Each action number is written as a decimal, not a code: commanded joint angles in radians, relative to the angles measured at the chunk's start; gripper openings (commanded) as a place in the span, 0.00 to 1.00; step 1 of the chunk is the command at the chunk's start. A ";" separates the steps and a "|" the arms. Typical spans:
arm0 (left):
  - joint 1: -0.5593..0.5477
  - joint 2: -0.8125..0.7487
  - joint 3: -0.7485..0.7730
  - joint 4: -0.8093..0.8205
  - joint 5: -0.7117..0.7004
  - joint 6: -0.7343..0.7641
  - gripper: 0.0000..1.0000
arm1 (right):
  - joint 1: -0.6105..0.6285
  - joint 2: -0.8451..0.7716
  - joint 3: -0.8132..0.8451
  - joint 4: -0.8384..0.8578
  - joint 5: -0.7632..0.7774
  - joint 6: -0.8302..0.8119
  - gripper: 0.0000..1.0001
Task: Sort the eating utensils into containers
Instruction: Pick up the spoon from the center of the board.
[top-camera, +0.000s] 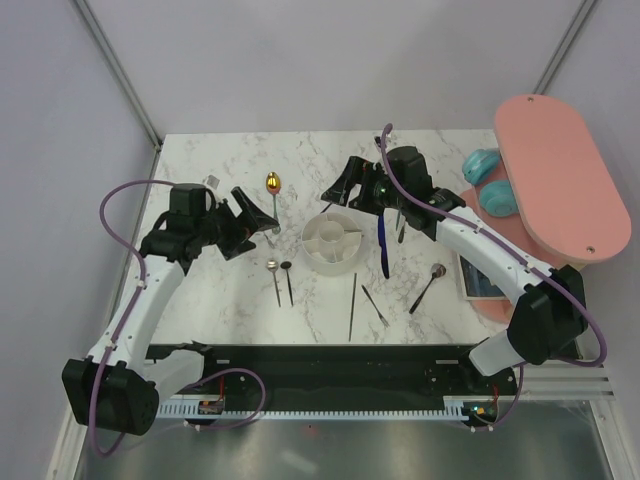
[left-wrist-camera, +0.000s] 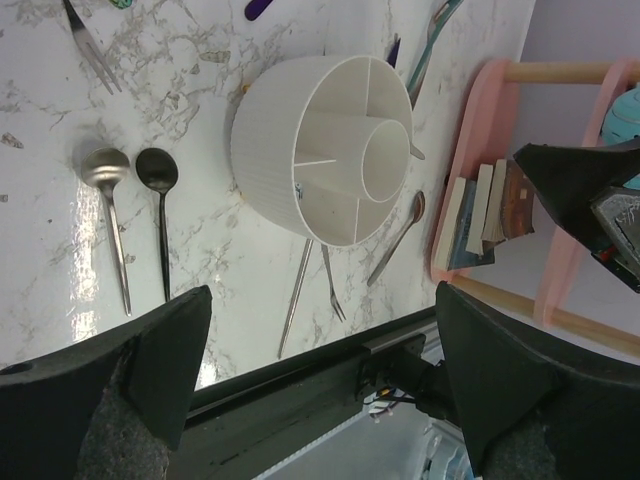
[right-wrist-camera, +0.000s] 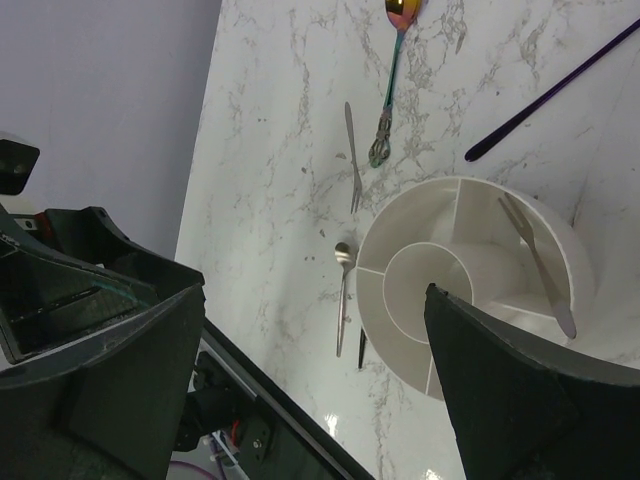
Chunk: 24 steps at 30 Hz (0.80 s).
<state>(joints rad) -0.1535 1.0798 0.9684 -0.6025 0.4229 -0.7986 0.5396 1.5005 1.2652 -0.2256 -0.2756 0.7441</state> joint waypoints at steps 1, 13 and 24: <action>0.003 0.000 -0.002 0.043 0.051 -0.007 1.00 | 0.003 0.004 0.030 0.046 -0.048 0.012 0.98; 0.017 -0.077 -0.050 0.073 0.063 -0.028 1.00 | 0.011 0.036 0.054 0.094 -0.119 -0.002 0.98; 0.019 -0.127 -0.053 0.070 0.005 -0.040 0.99 | 0.011 0.035 0.094 0.037 -0.091 -0.048 0.98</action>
<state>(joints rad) -0.1394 0.9859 0.9119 -0.5655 0.4488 -0.8112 0.5468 1.5387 1.2831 -0.1757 -0.3729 0.7357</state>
